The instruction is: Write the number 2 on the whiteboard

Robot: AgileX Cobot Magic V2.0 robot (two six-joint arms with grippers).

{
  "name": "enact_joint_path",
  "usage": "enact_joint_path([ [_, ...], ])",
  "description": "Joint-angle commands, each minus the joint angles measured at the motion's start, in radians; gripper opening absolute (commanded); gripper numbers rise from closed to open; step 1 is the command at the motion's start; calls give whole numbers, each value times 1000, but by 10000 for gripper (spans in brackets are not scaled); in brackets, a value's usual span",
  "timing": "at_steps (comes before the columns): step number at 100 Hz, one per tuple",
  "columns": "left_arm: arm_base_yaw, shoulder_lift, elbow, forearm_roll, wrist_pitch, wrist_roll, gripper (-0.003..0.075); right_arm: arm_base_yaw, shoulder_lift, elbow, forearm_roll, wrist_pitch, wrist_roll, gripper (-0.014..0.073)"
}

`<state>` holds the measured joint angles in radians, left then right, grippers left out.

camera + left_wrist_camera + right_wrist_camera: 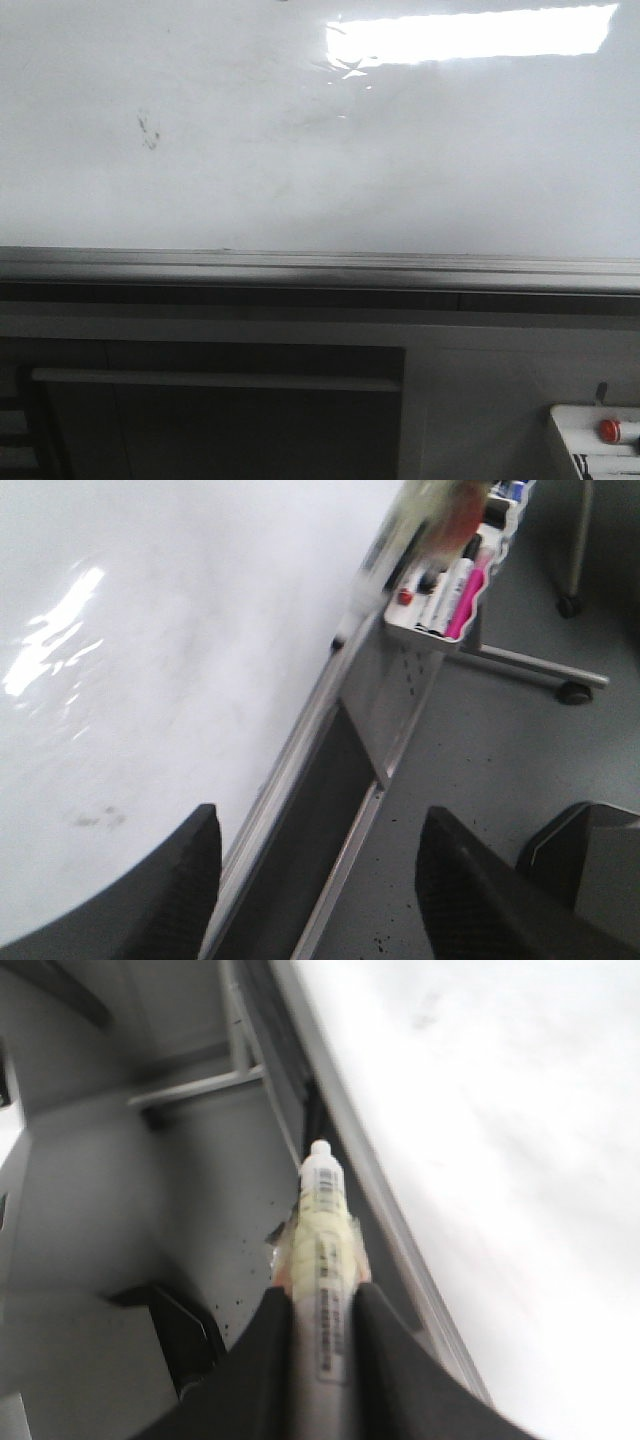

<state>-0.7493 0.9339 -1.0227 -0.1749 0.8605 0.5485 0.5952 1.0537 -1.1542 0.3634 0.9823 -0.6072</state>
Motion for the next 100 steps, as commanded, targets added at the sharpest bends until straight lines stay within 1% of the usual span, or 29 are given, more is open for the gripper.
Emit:
enact_joint_path([
  [1, 84, -61, 24, -5, -79, -55, 401, -72, -73, 15, 1, -44, 82, -13],
  [10, 198, -122, 82, -5, -103, -109, 401, -170, -134, 81, 1, -50, 142, -13],
  [21, 338, -187, 140, -5, -126, -237, 401, -280, -193, 161, 1, -51, 205, -13],
  [25, 387, -208, 161, -7, -133, -293, 401, -317, -210, 196, 3, -56, 210, -13],
  [33, 467, -237, 197, -24, -138, -349, 401, -343, -229, 244, 5, -78, 210, -13],
  [44, 546, -254, 235, -46, -136, -349, 401, -344, -235, 286, 14, -76, 210, -13],
  [49, 564, -254, 241, -46, -132, -349, 401, -344, -235, 294, 24, -78, 210, -13],
  [55, 573, -254, 246, -46, -132, -349, 401, -344, -219, 292, 66, -82, 210, -13],
  [69, 571, -254, 246, -46, -132, -349, 401, -342, -146, 213, 186, -46, 179, -13],
  [100, 571, -252, 248, -37, -130, -343, 401, -342, 143, -100, 213, 185, 167, -13],
])
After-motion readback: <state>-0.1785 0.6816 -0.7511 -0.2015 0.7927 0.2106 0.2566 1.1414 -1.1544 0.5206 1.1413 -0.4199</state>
